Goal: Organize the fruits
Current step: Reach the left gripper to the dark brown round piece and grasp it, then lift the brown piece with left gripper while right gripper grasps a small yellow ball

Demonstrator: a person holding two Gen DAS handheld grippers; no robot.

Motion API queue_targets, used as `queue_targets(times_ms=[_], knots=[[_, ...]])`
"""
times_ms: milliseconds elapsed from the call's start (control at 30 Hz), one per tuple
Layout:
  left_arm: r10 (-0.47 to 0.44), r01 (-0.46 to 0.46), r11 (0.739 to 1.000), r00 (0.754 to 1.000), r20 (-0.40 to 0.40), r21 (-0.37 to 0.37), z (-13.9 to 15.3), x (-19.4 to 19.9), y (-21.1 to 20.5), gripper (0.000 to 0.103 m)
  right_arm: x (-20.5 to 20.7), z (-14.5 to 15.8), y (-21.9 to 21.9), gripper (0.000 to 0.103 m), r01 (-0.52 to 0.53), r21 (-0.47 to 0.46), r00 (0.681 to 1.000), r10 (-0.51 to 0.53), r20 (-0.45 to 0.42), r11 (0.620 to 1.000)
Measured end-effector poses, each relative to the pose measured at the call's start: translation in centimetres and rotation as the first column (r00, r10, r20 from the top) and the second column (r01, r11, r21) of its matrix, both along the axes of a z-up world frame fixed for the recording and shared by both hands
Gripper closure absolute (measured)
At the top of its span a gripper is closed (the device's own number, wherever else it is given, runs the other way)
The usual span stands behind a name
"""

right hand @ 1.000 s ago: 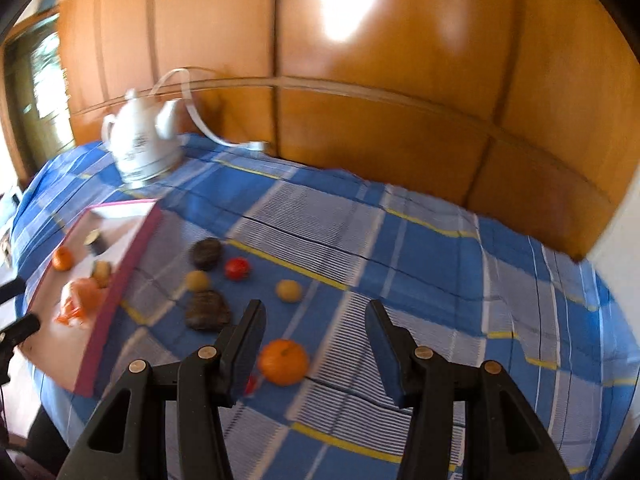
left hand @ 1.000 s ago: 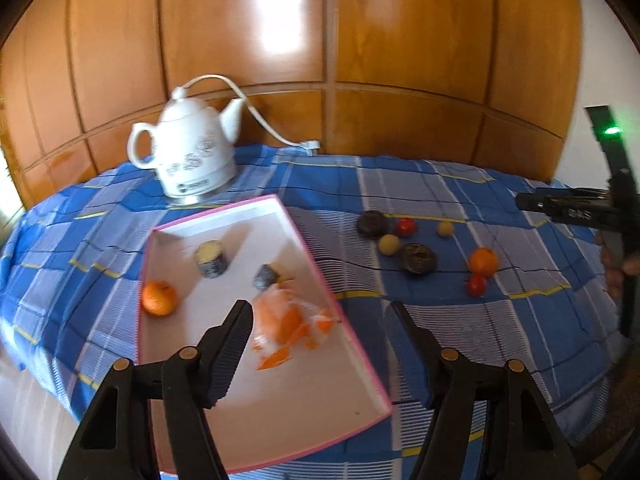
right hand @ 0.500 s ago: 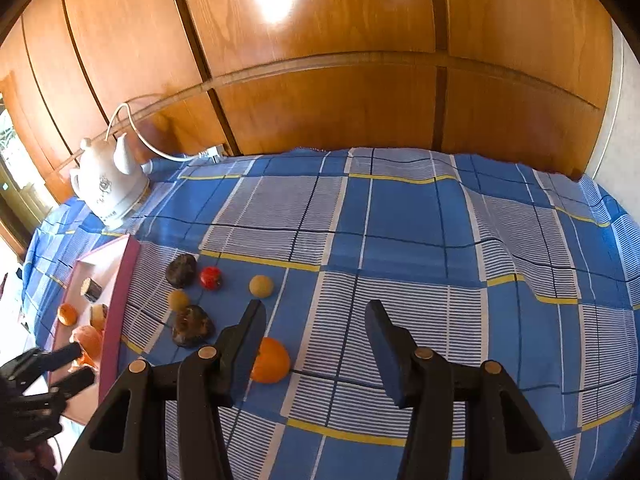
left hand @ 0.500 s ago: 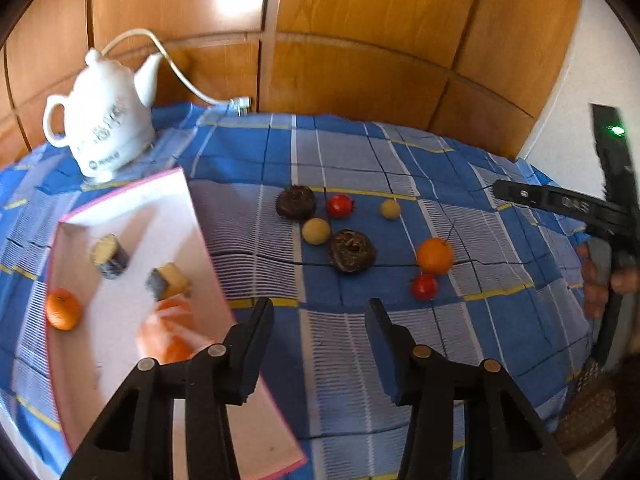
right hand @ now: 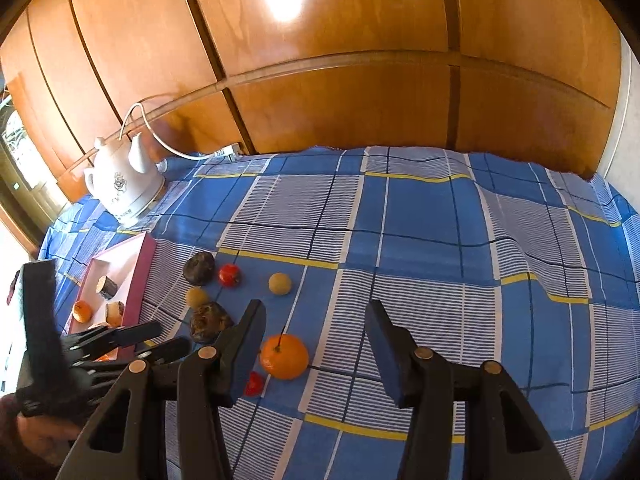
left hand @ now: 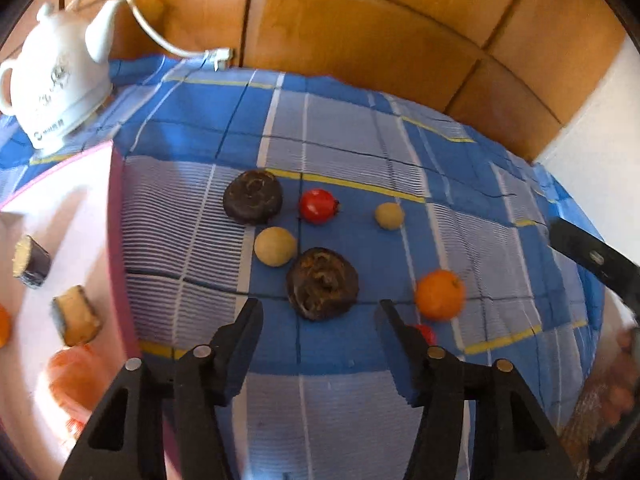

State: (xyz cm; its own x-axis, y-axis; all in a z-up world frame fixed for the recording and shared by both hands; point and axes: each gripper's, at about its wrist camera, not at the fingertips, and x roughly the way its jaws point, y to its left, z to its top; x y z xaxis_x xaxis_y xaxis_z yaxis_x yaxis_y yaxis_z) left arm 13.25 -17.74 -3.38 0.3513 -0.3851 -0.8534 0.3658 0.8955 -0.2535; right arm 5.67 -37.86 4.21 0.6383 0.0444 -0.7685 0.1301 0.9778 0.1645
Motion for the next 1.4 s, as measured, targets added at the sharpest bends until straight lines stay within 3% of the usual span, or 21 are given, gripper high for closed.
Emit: queue_targets(times_ms=[133,300,433,500,967,1067,1233,1300,1400], knots=[[0.061,-0.062,0.998,0.996,-0.062,-0.018,-1.6,1.8,-0.5,0.039,0.0,0.1,-0.3,0.051,0.005,0.015,1.0,-0.005,0.002,1.0],[0.091,-0.091,0.996,0.995,-0.045,0.006,-2.4,2.7,-1.5,0.038,0.0,0.3,-0.3,0.051,0.005,0.015,1.0,-0.005,0.01,1.0],[0.058,-0.058,0.998,0.998,0.005,0.021,-2.5,2.4,-2.4,0.056,0.1,0.2,-0.5,0.051,0.012,0.013,1.0,-0.012,0.008,1.0],[0.048,-0.049,0.999,0.999,0.021,0.024,-2.5,2.1,-2.4,0.056,0.1,0.2,-0.5,0.051,0.018,0.006,1.0,-0.018,0.007,1.0],[-0.127,0.121,0.991,0.98,0.153,0.048,-1.2,-8.3,0.4,0.056,0.3,-0.5,-1.5,0.051,0.075,-0.024,0.997,-0.075,-0.02,0.997],[-0.152,0.142,0.987,0.976,0.158,0.071,-2.1,-9.7,0.5,0.056,0.3,-0.8,-1.6,0.051,0.076,-0.009,0.997,-0.076,-0.029,0.997],[-0.16,0.156,0.987,0.97,0.184,0.038,-2.8,-10.1,0.7,0.055,0.3,-1.0,-1.4,0.051,0.057,0.016,0.998,-0.057,-0.032,0.998],[-0.165,0.161,0.986,0.968,0.188,0.034,-3.3,-10.5,0.8,0.057,0.3,-1.1,-1.1,0.053,0.042,0.023,0.999,-0.042,-0.027,0.999],[-0.199,0.178,0.979,0.948,0.25,0.104,-3.5,-11.4,0.2,0.057,0.3,-1.2,-0.6,0.062,0.017,0.042,1.0,-0.016,-0.024,0.999]])
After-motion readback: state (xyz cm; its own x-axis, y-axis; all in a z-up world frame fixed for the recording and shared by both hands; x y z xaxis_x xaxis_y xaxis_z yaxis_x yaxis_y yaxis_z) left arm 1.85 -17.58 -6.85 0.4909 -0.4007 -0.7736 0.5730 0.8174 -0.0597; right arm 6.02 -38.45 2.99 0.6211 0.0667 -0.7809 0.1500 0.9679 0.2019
